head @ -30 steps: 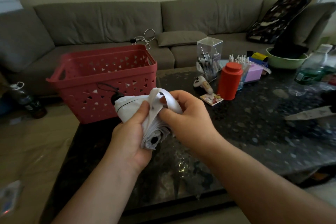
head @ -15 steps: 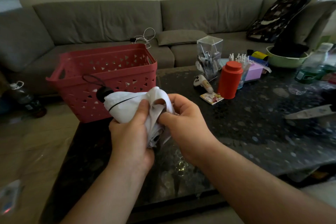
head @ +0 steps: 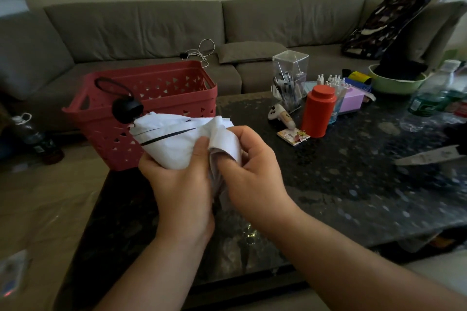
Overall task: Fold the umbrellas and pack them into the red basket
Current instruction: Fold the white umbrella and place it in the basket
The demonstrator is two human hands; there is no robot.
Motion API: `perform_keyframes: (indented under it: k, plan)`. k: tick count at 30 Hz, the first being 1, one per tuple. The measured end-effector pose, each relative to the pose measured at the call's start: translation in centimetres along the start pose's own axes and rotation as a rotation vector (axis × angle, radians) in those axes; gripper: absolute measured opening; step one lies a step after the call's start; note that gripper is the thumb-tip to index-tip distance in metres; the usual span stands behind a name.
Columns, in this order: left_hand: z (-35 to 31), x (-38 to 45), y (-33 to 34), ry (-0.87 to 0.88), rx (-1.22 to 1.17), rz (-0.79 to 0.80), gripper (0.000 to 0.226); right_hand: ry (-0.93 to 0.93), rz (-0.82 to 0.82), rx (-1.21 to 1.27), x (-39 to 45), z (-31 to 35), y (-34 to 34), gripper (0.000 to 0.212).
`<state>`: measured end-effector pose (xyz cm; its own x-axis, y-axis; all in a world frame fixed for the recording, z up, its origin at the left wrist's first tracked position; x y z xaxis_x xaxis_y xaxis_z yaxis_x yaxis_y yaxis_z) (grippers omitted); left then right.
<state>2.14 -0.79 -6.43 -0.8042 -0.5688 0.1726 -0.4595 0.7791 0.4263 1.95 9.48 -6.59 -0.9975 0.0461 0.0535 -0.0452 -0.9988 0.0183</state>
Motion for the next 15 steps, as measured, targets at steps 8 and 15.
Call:
perform_keyframes:
  k: [8, 15]
  plan:
    - [0.3, 0.1, 0.1, -0.038, -0.059, -0.035, 0.076, -0.059, -0.074, -0.066, -0.1, -0.8, 0.2, 0.020]
    - [0.7, 1.5, -0.3, -0.075, -0.082, -0.066, 0.072, -0.112, -0.208, -0.214, 0.8, -0.4, -1.5, 0.017]
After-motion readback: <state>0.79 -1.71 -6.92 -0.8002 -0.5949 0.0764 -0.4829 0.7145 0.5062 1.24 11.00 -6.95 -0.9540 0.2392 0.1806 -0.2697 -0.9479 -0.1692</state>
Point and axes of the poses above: each hand's wrist, its own x-axis towards the middle knuckle, its own y-axis out of the palm, z = x × y, the point moved 2 cm from there along x, towards the middle knuckle, and after that the axes turned 15 degrees about y, right-handed, at the moved point
